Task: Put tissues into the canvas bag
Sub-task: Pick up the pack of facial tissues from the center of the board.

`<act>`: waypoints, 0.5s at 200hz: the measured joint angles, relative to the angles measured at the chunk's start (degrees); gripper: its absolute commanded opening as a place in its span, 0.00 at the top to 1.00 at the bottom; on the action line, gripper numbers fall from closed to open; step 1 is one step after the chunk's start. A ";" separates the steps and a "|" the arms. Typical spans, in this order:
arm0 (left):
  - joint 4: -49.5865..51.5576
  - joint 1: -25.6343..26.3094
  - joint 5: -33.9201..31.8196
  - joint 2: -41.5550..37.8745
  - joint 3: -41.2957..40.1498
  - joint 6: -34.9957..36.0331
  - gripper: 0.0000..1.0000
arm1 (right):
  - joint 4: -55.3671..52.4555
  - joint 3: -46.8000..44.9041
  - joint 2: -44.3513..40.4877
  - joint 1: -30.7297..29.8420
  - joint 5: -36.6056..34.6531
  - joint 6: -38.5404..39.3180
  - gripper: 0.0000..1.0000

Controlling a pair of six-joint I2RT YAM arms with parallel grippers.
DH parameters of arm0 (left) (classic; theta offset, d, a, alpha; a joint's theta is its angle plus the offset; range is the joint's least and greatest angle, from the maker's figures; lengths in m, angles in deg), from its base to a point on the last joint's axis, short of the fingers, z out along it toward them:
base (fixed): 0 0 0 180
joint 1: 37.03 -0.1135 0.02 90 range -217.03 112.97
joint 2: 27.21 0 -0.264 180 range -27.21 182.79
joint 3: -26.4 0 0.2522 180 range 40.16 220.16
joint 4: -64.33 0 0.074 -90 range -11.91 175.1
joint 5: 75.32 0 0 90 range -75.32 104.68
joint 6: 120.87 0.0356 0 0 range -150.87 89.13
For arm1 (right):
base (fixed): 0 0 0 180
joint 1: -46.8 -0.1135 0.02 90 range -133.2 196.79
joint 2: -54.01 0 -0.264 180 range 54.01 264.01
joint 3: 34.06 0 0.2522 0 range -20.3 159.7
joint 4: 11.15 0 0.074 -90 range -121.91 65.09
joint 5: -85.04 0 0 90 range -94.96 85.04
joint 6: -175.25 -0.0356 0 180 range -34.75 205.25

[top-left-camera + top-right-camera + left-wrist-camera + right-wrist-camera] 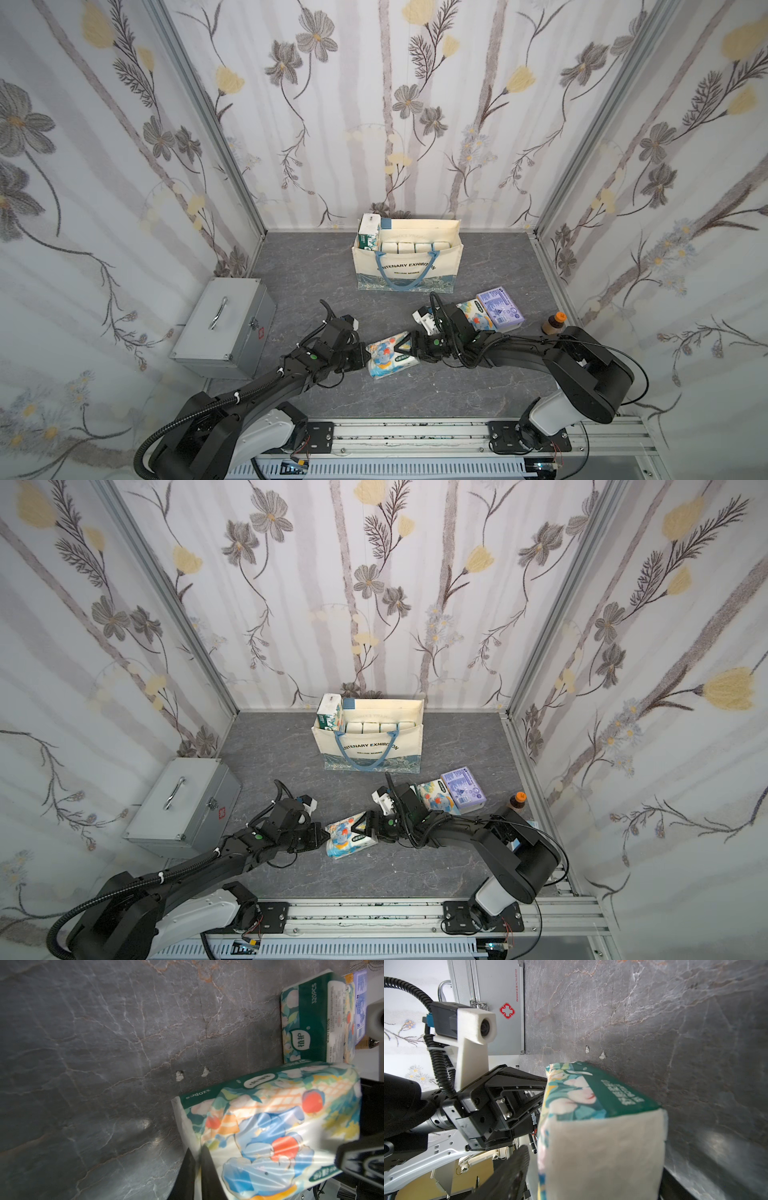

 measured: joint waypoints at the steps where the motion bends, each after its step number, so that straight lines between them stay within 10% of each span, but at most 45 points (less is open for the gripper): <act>1: 0.02 0.00 0.00 -0.02 0.00 0.00 0.90 | 0.00 0.00 0.00 -0.02 0.00 -0.02 0.28; 78: 1.95 0.00 -0.15 -1.40 0.00 0.00 0.88 | 0.17 0.87 1.27 -0.24 0.81 -0.11 0.42; 100: 3.17 0.00 -0.42 -2.60 0.00 0.04 0.68 | -0.02 0.96 1.03 -0.37 0.76 0.50 0.46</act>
